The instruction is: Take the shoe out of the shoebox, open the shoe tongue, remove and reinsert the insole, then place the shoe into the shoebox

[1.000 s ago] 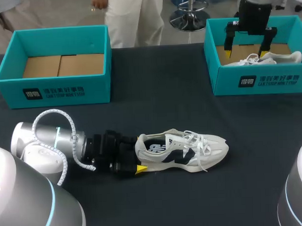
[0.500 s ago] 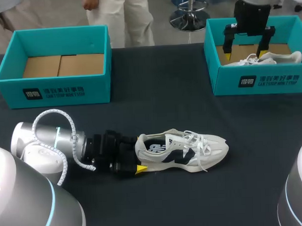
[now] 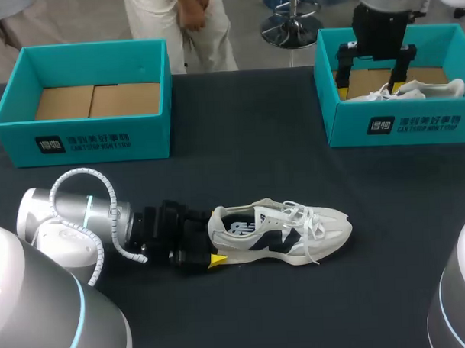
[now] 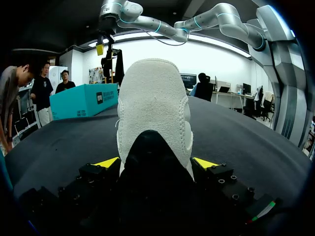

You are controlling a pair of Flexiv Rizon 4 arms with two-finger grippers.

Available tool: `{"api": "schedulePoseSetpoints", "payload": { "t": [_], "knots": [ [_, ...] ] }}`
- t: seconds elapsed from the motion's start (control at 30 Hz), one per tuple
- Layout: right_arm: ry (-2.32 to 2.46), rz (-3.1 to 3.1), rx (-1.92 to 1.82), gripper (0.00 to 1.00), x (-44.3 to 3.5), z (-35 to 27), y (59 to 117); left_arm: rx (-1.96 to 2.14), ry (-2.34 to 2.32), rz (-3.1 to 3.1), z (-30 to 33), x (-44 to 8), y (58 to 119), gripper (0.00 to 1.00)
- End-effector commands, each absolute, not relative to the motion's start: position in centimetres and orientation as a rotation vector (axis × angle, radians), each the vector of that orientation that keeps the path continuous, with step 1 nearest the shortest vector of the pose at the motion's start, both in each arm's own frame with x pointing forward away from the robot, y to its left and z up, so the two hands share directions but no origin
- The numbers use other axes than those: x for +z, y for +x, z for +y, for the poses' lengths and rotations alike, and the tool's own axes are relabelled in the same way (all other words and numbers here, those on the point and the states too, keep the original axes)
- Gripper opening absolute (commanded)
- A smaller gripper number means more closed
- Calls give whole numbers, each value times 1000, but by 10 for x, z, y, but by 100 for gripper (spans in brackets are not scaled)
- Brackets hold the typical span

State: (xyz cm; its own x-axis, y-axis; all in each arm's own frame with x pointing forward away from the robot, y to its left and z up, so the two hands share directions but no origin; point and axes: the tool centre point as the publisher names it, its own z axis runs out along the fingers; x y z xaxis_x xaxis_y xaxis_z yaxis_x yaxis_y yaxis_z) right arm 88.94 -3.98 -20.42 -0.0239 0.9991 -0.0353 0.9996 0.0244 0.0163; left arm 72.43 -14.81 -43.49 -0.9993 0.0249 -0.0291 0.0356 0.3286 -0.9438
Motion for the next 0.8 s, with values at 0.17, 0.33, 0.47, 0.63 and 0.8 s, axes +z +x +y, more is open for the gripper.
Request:
{"api": "schedulePoseSetpoints", "payload": {
  "t": [0.17, 0.33, 0.47, 0.63, 0.8],
  "knots": [
    [2158, 2140, -96, 100, -216, 15, 845, -1810, 57, 2554, -150, -440, 724, 0],
    [2161, 2165, -75, 100, -225, 46, 821, -1810, 57, 2554, -150, -440, 724, 0],
    [2164, 2201, -78, 100, -235, 70, 806, -1810, 57, 2554, -150, -440, 724, 0],
    [2173, 2253, -49, 100, -249, 94, 788, -1810, 57, 2554, -150, -440, 724, 0],
    [2240, 2257, -131, 100, -257, 104, 779, -1810, 57, 2554, -150, -440, 724, 0]
  ]
}}
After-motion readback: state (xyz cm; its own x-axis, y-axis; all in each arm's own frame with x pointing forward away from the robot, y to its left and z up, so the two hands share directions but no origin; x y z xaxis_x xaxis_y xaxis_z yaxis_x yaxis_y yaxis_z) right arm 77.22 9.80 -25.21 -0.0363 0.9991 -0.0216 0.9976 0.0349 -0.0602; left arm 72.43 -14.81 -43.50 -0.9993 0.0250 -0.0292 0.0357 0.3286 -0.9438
